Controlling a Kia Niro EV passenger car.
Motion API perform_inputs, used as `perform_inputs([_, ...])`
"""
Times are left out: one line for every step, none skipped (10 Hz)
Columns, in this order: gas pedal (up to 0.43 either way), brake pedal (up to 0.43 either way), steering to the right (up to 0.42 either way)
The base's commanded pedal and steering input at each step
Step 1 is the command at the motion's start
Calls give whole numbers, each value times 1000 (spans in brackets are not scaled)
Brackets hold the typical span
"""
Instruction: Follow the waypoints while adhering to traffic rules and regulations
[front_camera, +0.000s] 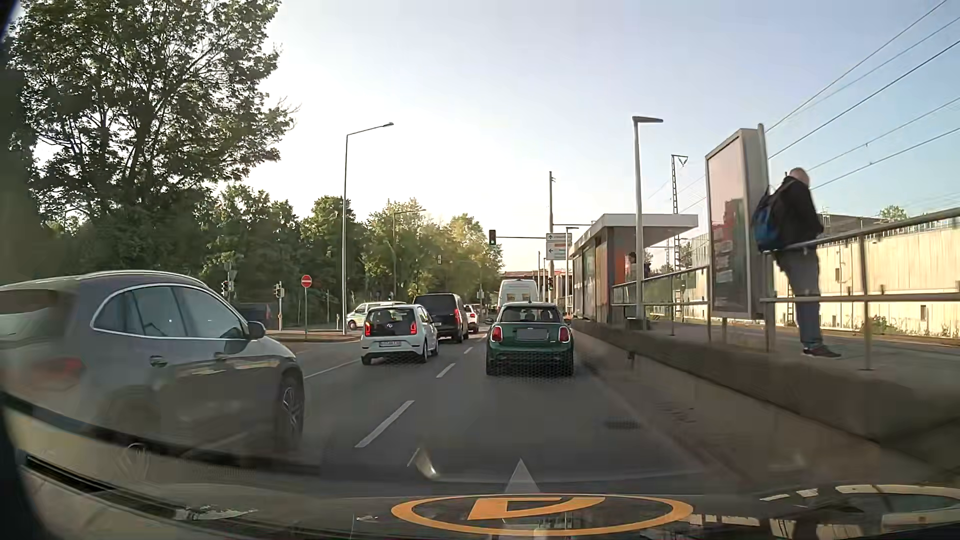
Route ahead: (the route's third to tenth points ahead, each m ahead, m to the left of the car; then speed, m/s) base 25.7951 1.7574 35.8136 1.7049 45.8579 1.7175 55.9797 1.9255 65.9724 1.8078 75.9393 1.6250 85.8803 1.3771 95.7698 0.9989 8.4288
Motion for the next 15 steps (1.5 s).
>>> perform_inputs([260,0,-2])
perform_inputs([260,0,-2])
perform_inputs([240,0,-3])
perform_inputs([209,0,-2])
perform_inputs([209,0,-2])
perform_inputs([209,0,-3])
perform_inputs([220,0,-3])
perform_inputs([220,0,-3])
perform_inputs([240,0,-3])
perform_inputs([240,0,-3])
perform_inputs([248,0,-2])
perform_inputs([260,0,-3])
perform_inputs([260,0,-2])
perform_inputs([268,0,-2])
perform_inputs([268,0,-2])
